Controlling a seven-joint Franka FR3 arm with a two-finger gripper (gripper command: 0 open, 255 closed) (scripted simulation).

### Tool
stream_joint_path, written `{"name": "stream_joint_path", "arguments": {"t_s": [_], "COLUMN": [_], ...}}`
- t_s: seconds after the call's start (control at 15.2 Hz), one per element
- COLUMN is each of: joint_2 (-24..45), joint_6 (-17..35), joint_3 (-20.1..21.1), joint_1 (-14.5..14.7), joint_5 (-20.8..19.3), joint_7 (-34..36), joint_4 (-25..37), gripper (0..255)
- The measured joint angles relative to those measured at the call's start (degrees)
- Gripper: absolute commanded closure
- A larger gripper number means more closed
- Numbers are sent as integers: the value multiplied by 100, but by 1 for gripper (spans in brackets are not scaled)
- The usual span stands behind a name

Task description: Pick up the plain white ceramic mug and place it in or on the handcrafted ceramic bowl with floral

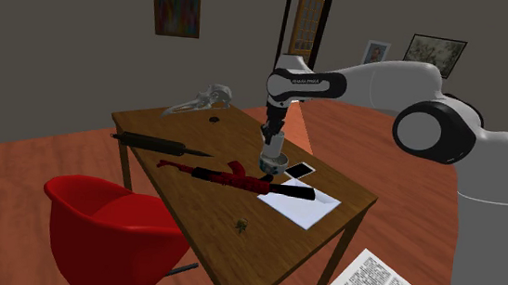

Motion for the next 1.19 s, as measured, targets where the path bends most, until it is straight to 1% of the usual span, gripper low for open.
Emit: {"name": "stream_joint_path", "arguments": {"t_s": [0.07,0.46,0.59,0.79,1.19], "joint_2": [0,0,-47,-52,-76], "joint_6": [0,0,-196,-611,-685], "joint_3": [0,0,2,4,4], "joint_1": [0,0,0,8,4], "joint_5": [0,0,3,4,7], "joint_7": [0,0,-2,-2,-6], "joint_4": [0,0,150,568,610], "gripper": [0,0,0,0,0]}}
